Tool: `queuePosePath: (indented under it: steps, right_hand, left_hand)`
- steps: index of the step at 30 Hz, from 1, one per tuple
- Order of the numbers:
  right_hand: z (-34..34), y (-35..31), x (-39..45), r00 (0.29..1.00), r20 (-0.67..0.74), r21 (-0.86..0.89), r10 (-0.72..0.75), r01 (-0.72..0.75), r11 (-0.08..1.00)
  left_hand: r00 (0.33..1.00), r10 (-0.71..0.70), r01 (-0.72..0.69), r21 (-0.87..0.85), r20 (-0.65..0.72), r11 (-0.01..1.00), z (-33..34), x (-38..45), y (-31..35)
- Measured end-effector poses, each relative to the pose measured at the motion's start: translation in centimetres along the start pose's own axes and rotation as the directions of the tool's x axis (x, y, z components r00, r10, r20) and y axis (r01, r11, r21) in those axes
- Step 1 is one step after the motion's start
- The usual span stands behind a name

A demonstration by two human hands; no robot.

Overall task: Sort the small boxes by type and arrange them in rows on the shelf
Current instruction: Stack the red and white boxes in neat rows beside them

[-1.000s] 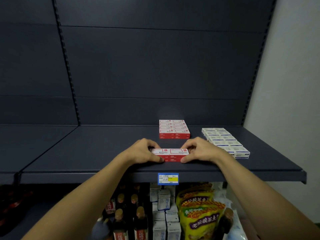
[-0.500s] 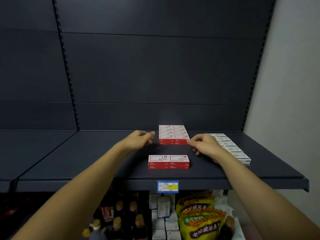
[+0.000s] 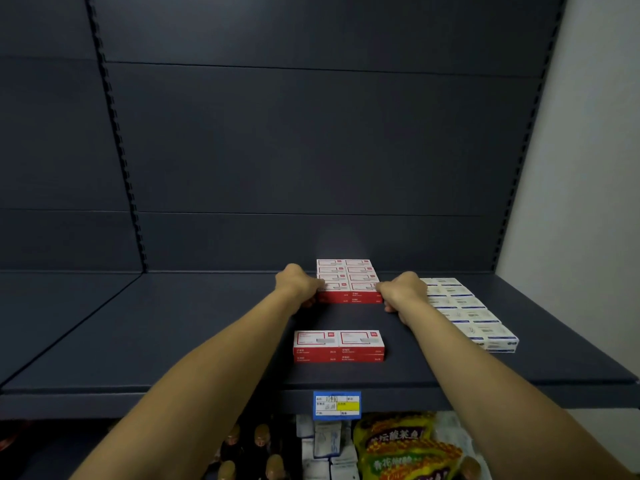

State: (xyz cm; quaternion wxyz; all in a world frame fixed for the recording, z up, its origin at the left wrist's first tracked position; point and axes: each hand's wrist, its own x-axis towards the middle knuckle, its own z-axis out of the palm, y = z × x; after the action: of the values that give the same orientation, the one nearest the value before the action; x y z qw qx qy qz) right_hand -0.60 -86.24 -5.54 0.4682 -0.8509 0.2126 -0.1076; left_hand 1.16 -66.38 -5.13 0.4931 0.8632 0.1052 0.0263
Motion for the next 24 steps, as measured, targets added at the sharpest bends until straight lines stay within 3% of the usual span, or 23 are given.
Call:
queuePosePath:
  steps: [10, 24]
  right_hand:
    - [0.5, -0.7, 0.3, 1.0, -0.028, 0.022, 0.01, -0.009, 1.0]
    - [0.0, -0.7, -1.0, 0.997, 0.073, 0.013, -0.006, 0.005, 1.0]
  left_hand:
    - [0.997, -0.072, 0.071, -0.015, -0.015, 0.997, 0.2, 0.3, 0.4]
    - [0.987, -0.137, 0.14, -0.031, 0.079, 0.99, -1.7, -1.0, 0.0]
